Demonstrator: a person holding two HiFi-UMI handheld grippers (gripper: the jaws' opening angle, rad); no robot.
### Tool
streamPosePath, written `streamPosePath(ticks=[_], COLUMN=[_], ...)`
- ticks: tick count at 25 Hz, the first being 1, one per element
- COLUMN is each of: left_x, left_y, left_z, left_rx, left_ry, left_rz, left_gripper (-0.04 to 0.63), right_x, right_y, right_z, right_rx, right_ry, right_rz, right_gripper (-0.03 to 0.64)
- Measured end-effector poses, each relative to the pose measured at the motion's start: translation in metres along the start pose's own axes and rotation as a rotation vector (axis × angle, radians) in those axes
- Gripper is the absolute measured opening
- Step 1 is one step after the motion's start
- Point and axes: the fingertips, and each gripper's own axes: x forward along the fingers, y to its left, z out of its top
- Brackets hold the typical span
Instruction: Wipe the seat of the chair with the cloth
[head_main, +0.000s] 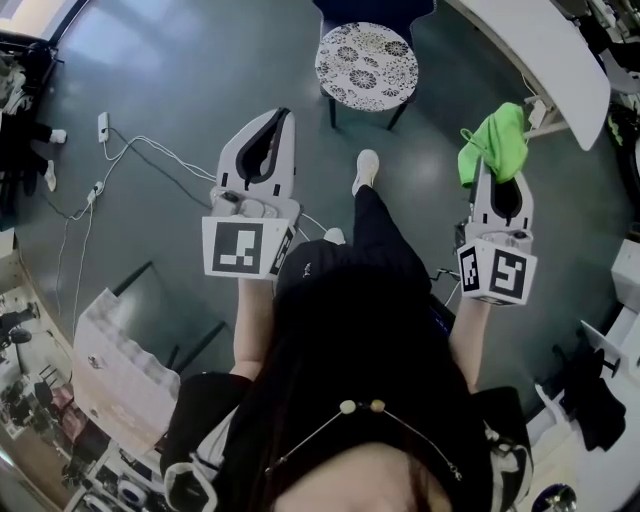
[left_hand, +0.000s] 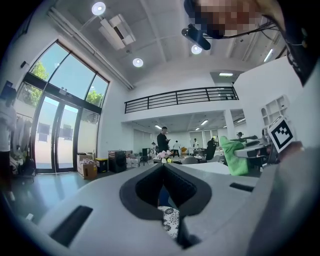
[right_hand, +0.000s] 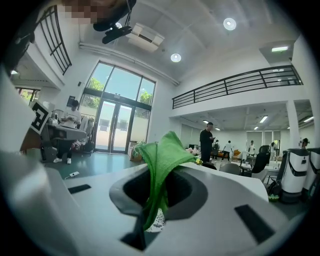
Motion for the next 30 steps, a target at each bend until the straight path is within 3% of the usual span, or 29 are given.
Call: streamPosePath(ticks=[8,15,19,23,28,30], left_x=[0.131,0.204,0.229,0.256,0.295,0.305], left_y=[0.046,0.088,0.107,0.131,0.149,0.159], left_z=[0.000,-0.022,-0.052,-0.069,-0.101,-0.117], left_rx=[0.021,-0.025,-0.066,-0.082,0.002,0.024], left_ry=[0.003,0.069,0.140,0.123,0.175,0.189], left_rz=[0.101,0.180,0.195,0.216,0.111,0.103], left_gripper=[0.005,0.005,0.005,0.005,0.005,0.006], right_x=[0.149,0.282,0.337,0.396,0.490,0.525], right_y=[-0.053,-0.073,-0.048,-0.010,0.033,0.048], right_z=[-0.016,-0.035,-0.064,-0.115,-0.201,-0.232], right_rx=[-0.056,-0.272,-0.434,-0.616,-0.819,-0.890], right_ry=[0.064,0.132,0.212,0.258,0.266,0.266], right_rz=[0.109,0.243,0.361,0.466,0.515,0.525], right_gripper=[0.052,0.054,0.054,0.053,0.052,0.052])
